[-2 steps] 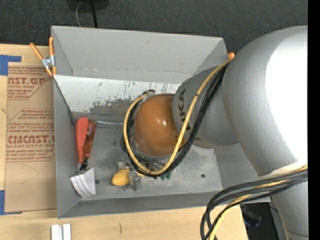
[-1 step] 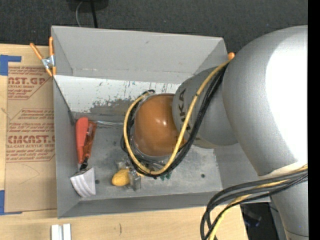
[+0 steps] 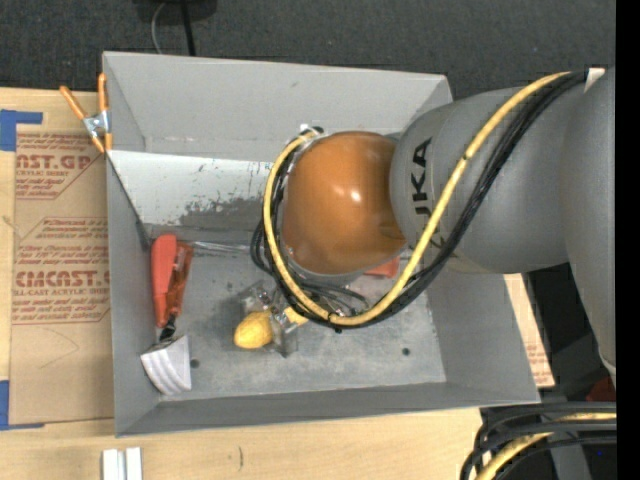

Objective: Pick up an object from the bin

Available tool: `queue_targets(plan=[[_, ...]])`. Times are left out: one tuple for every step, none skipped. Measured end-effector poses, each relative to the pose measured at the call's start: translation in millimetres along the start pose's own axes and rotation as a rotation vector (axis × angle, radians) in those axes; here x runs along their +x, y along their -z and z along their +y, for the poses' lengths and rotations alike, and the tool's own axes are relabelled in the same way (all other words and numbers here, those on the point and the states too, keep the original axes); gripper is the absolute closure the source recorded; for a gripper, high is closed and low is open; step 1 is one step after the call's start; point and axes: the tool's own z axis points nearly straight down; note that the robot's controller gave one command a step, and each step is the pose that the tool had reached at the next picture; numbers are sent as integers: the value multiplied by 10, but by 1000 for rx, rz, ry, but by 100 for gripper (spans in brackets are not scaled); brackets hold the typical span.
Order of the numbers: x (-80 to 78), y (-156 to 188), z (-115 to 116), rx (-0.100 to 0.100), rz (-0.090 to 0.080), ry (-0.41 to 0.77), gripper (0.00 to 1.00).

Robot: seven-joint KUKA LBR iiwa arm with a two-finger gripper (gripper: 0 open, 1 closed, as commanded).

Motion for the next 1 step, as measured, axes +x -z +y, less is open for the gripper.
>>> queue_targets(plan=[[0,0,0,0,0,0,100]])
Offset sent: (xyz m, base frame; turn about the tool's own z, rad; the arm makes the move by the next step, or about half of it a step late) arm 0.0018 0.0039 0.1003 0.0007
